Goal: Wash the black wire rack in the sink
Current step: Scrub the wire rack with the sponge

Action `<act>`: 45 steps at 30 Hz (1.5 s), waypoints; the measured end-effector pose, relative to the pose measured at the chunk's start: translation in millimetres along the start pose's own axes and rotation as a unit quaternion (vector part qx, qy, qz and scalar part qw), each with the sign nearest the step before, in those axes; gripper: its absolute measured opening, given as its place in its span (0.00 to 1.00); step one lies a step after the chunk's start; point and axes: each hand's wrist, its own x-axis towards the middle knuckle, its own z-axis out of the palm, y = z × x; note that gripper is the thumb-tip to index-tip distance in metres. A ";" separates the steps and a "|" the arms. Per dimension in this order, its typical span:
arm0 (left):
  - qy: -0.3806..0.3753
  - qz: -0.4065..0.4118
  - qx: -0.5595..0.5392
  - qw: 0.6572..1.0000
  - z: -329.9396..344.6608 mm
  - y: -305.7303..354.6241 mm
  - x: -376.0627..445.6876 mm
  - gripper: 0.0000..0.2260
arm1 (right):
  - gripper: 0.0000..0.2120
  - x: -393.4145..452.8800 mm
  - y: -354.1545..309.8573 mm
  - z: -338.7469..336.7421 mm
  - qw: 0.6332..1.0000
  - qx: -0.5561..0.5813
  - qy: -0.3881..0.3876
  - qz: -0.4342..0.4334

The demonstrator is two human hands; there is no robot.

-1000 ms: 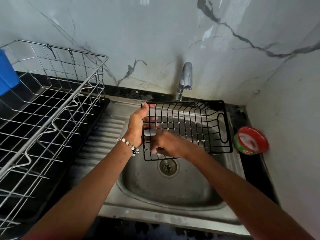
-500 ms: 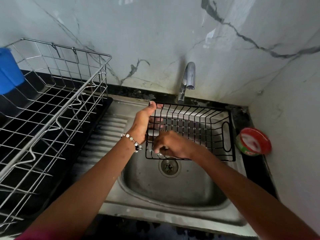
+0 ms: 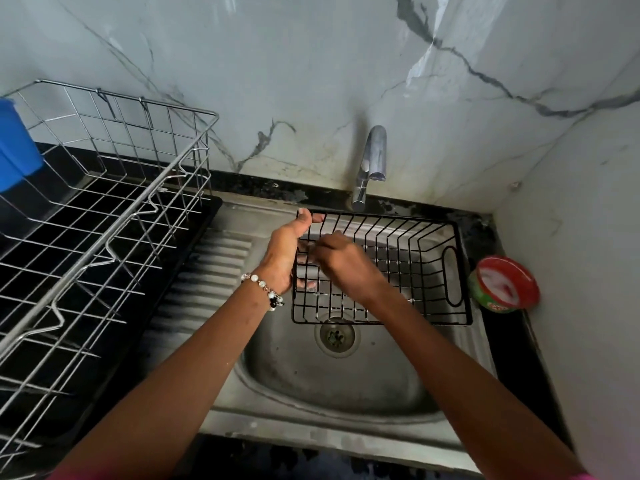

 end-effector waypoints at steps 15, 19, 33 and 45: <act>0.027 -0.007 0.016 0.999 -1.6 -5.6 0.6 0.17 | 0.10 -19.0 15.9 -13.3 0.913 -0.035 0.044 0.404; 0.036 0.010 -0.029 0.999 2.5 -5.7 -0.1 0.18 | 0.09 7.8 -26.0 9.3 0.952 0.044 0.040 0.300; 0.054 0.009 -0.026 0.998 -13.5 -5.2 7.1 0.17 | 0.13 -50.0 46.6 -23.8 0.923 -0.053 -0.092 0.371; 0.062 0.014 -0.051 0.997 -9.7 -13.6 10.4 0.20 | 0.08 -0.1 -24.0 -12.7 0.920 0.246 -0.081 0.293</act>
